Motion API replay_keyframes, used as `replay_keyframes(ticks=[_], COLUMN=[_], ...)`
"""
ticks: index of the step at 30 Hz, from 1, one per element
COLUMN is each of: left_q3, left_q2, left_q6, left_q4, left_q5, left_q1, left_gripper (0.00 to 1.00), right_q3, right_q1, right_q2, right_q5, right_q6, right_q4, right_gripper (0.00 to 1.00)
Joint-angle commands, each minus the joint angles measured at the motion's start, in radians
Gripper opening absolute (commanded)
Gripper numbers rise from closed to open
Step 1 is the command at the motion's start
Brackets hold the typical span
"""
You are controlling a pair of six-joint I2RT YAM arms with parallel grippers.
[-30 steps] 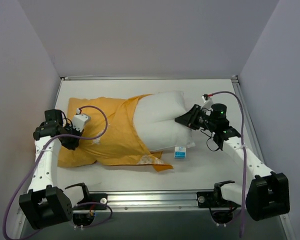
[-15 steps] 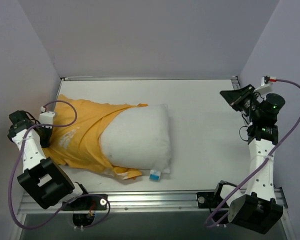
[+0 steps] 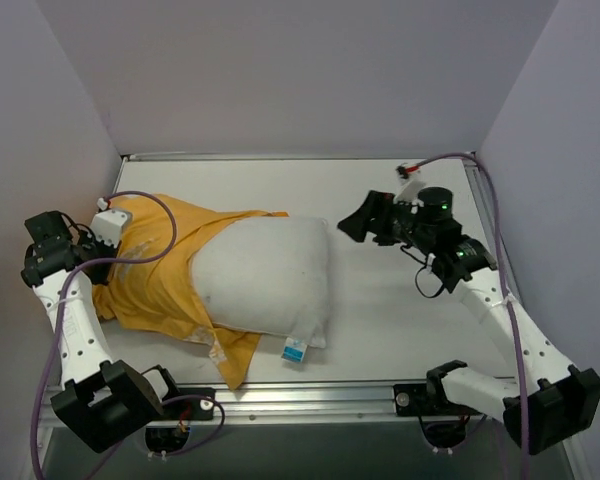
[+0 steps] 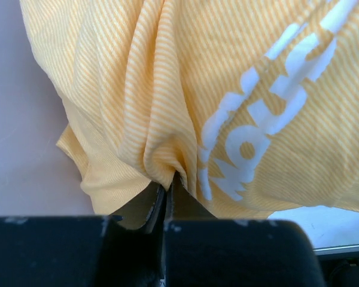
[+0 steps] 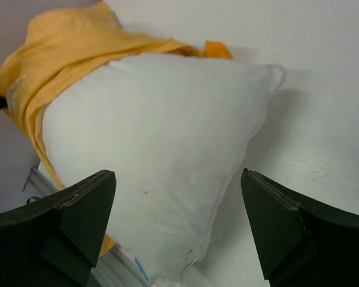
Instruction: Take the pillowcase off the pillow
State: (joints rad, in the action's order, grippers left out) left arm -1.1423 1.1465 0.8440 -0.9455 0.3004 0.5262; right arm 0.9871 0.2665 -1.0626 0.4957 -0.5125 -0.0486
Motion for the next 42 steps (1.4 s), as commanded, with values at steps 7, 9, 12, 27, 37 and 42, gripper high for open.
replay_keyframes(ticks=[7, 9, 12, 27, 37, 42], left_q3=[-0.031, -0.028, -0.011, -0.036, -0.063, -0.103], left_q2=[0.013, 0.010, 0.004, 0.010, 0.009, 0.009], left_q6=[-0.056, -0.059, -0.054, -0.071, -0.121, -0.160], left_q4=[-0.021, -0.022, -0.009, -0.009, 0.036, 0.083], left_q5=[0.034, 0.031, 0.019, 0.017, -0.047, -0.107], left_q1=[-0.012, -0.014, -0.015, -0.015, -0.014, 0.000], left_gripper=[0.02, 0.02, 0.02, 0.02, 0.02, 0.02], right_q3=[0.516, 0.664, 0.761, 0.509, 0.207, 0.046], right_q1=[0.620, 0.652, 0.704, 0.760, 0.705, 0.509], right_q2=[-0.485, -0.656, -0.833, -1.372, -1.017, -0.759], right_q5=[-0.575, -0.591, -0.585, -0.562, -0.649, -0.638], right_q6=[0.282, 0.313, 0.332, 0.276, 0.175, 0.175], right_q4=[-0.270, -0.330, -0.422, -0.358, -0.159, -0.117], right_gripper=[1.00, 1.00, 1.00, 0.91, 0.00, 0.00])
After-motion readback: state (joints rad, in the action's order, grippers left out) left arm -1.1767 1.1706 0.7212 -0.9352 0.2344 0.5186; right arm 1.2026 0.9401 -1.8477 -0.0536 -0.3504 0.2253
